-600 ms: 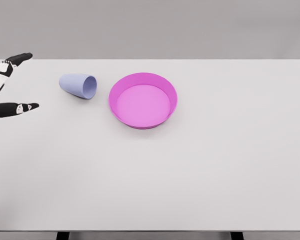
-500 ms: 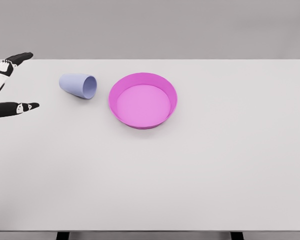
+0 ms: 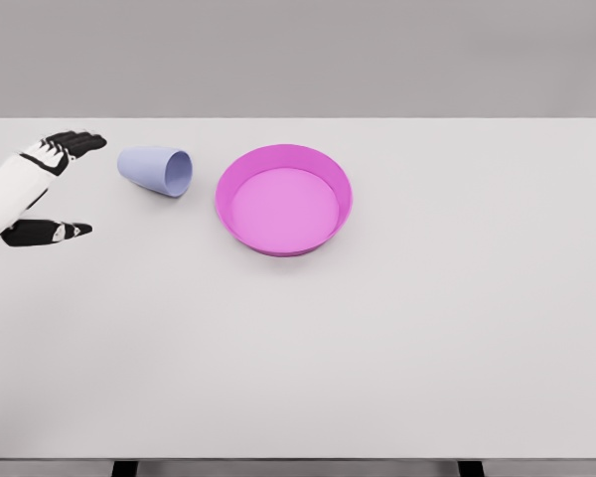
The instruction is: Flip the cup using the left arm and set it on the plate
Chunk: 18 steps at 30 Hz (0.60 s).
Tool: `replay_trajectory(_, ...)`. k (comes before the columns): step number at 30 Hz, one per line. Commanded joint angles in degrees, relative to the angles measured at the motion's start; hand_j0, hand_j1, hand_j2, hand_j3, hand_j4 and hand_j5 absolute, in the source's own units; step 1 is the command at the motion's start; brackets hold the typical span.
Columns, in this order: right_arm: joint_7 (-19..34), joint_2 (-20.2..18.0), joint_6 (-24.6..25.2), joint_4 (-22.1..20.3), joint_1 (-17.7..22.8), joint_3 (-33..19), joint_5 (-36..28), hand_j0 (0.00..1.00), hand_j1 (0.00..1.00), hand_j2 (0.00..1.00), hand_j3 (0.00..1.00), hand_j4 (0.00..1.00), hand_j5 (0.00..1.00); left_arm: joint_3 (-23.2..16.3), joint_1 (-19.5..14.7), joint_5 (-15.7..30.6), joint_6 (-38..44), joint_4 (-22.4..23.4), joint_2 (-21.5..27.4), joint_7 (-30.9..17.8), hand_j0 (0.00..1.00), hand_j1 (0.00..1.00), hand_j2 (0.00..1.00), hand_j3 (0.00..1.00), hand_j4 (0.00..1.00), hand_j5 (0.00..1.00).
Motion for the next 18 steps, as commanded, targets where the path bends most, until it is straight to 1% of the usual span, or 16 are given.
replay_trajectory(1, 0.0, 0.0, 0.0, 0.0, 0.0, 0.1, 0.0, 1.0, 1.0, 1.0, 1.0, 1.0, 1.0, -2.4, 0.1, -0.4, 0.0, 0.0, 0.8, 0.2, 1.0, 1.0, 1.0, 1.0, 1.0, 1.0)
replay_trajectory(4, 0.0, 0.0, 0.0, 0.0, 0.0, 0.1, 0.0, 1.0, 1.0, 1.0, 1.0, 1.0, 1.0, -1.7, -0.2, 0.0, 0.0, -0.1, 1.5, 0.2, 1.0, 1.0, 1.0, 1.0, 1.0, 1.0)
replay_trajectory(5, 0.0, 0.0, 0.0, 0.0, 0.0, 0.0, 0.0, 1.0, 1.0, 1.0, 1.0, 1.0, 1.0, -0.8, -0.5, -0.5, 0.0, -0.2, 1.5, -0.2, 1.0, 1.0, 1.0, 1.0, 1.0, 1.0)
replay_trajectory(6, 0.0, 0.0, 0.0, -0.1, 0.0, 0.0, 0.0, 1.0, 1.0, 1.0, 1.0, 1.0, 1.0, 1.1, -0.6, -1.0, 0.0, -0.2, 1.8, -0.5, 1.0, 1.0, 1.0, 1.0, 1.0, 1.0)
replay_trajectory(9, 0.0, 0.0, 0.0, 0.0, 0.0, 0.1, 0.0, 1.0, 1.0, 1.0, 1.0, 1.0, 1.0, 1.8, -0.2, -0.9, 0.0, -0.2, 1.4, -5.9, 1.0, 1.0, 1.0, 1.0, 1.0, 1.0)
replay_trajectory(10, 0.0, 0.0, 0.0, 0.0, 0.0, 0.1, 0.0, 1.0, 1.0, 1.0, 1.0, 1.0, 1.0, 2.1, 0.1, -0.8, 0.0, -0.2, 1.0, -6.4, 1.0, 1.0, 1.0, 1.0, 1.0, 1.0)
replay_trajectory(12, 0.0, 0.0, 0.0, 0.0, 0.0, 0.1, 0.0, 1.0, 1.0, 1.0, 1.0, 1.0, 1.0, 5.0, 0.3, -0.6, 0.0, 3.4, 1.0, -6.6, 1.0, 1.0, 1.0, 1.0, 1.0, 1.0)
replay_trajectory(14, 0.0, 0.0, 0.0, 0.0, 0.0, 0.1, 0.0, 1.0, 1.0, 1.0, 1.0, 1.0, 1.0, 5.2, 2.0, 0.5, 0.0, 5.5, 0.8, -6.5, 1.0, 1.0, 1.0, 1.0, 1.0, 1.0)
replay_trajectory(15, 0.0, 0.0, 0.0, 0.0, 0.0, 0.1, 0.0, 1.0, 1.0, 1.0, 1.0, 1.0, 1.0, 5.3, 2.5, 1.6, 0.0, 5.6, 0.8, -6.5, 1.0, 1.0, 1.0, 1.0, 1.0, 1.0)
replay_trajectory(16, 0.0, 0.0, 0.0, 0.0, 0.0, 0.1, 0.0, 1.0, 1.0, 1.0, 1.0, 1.0, 1.0, 5.7, 4.6, 2.6, 0.0, 5.6, 1.4, -6.3, 1.0, 1.0, 1.0, 1.0, 1.0, 1.0)
replay_trajectory(18, 0.0, 0.0, 0.0, 0.0, 0.0, 0.1, 0.0, 1.0, 1.0, 1.0, 1.0, 1.0, 1.0, 12.3, 9.3, 4.3, 0.0, 5.3, 1.1, -6.7, 1.0, 1.0, 1.0, 1.0, 1.0, 1.0)
